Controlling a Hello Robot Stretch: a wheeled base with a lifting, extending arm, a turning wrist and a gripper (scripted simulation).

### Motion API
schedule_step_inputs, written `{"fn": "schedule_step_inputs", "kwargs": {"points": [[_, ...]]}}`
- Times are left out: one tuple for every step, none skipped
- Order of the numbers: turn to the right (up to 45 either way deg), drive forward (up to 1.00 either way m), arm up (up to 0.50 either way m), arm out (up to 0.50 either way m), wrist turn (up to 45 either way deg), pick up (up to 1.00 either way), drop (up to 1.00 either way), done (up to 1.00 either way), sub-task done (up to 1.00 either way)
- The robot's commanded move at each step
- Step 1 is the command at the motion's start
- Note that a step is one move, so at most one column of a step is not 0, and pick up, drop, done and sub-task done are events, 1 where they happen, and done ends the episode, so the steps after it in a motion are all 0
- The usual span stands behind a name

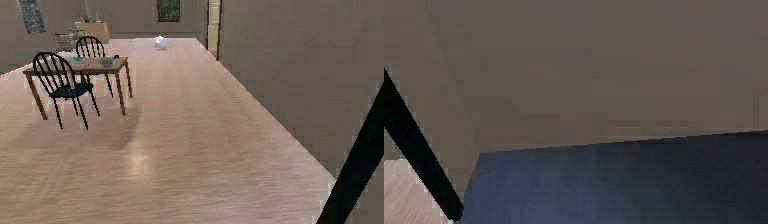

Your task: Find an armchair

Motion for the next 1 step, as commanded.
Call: {"fn": "schedule_step_inputs", "kwargs": {"points": [[0.0, 1.00, 0.00, 0.00, 0.0, 0.00, 0.00, 0.00, 0.00]]}}
